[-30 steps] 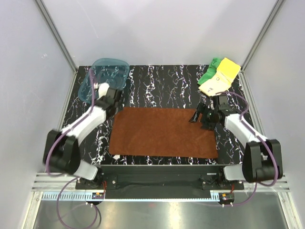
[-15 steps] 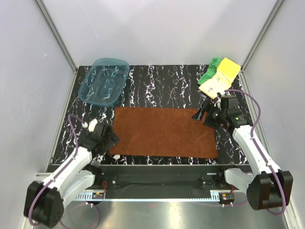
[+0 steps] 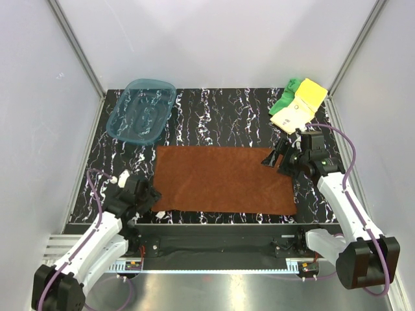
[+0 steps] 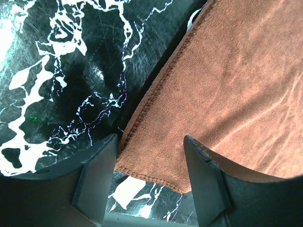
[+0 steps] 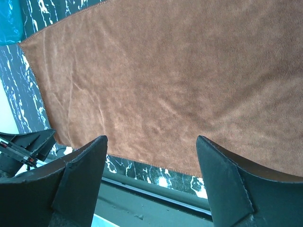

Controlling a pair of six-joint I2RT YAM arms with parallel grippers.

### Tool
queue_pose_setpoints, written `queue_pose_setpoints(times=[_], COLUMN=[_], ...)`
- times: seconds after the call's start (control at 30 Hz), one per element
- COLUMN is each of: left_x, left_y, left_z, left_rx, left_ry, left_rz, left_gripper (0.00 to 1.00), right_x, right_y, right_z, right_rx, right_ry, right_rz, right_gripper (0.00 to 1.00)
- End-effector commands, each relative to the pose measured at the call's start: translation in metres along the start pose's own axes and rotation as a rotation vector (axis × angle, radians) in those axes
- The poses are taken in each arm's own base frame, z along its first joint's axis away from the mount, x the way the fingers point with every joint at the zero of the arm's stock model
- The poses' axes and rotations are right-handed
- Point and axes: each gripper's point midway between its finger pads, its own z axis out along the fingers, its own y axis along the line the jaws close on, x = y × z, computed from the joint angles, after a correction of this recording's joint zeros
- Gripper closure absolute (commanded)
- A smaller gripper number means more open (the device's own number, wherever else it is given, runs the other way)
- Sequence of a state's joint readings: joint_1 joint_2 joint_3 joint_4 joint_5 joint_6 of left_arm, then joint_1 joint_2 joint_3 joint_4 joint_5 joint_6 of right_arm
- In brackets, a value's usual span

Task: Roll the towels
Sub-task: Flatten the towel

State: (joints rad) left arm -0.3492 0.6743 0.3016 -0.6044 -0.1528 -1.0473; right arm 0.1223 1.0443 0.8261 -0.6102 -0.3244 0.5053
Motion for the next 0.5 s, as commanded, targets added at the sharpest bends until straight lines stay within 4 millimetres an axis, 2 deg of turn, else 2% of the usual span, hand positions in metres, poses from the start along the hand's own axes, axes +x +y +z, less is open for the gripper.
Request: queue_pose_setpoints(times=[0.0, 0.17, 0.2, 0.23, 0.3, 0.4, 0.47], left_x=[0.014, 0.007, 0.003, -0.002, -0.019, -0.014, -0.002], left_y=[0.006, 0.008, 0.004, 0.002, -0.004, 0.0, 0.006], left_z=[-0.008, -0.012, -0.013, -0.013, -0.017, -0.013, -0.008], left_rx=[-0.025, -0.053, -0.058, -0.064, -0.084, -0.118, -0.123], left_ry=[0.074, 0.03, 0.027, 0.011, -0.042, -0.013, 0.014], left_rz=[0.0, 0.009, 0.016, 0.044, 0.074, 0.095, 0.093], left_gripper=[0.37, 0.37, 0.36, 0.29, 0.21, 0.2, 0.2], right_x=[-0.005, -0.004, -0.004, -0.003, -0.002, -0.002, -0.002], right_y=[0.01, 0.012, 0.012, 0.013, 0.013, 0.013, 0.013], right_z=[-0.011, -0.016, -0.016, -0.016, -0.017, -0.017, -0.019], right_rx=[-0.023, -0.032, -0.032, -0.035, -0.038, -0.038, -0.035], right_ry=[-0.029, -0.033, -0.033, -0.028, -0.027, -0.024, -0.028], right_rz=[-0.022, -0.022, -0.021, -0.018, -0.017, -0.018, -0.022], right_gripper=[0.17, 0.17, 0.17, 0.17, 0.17, 0.17, 0.17])
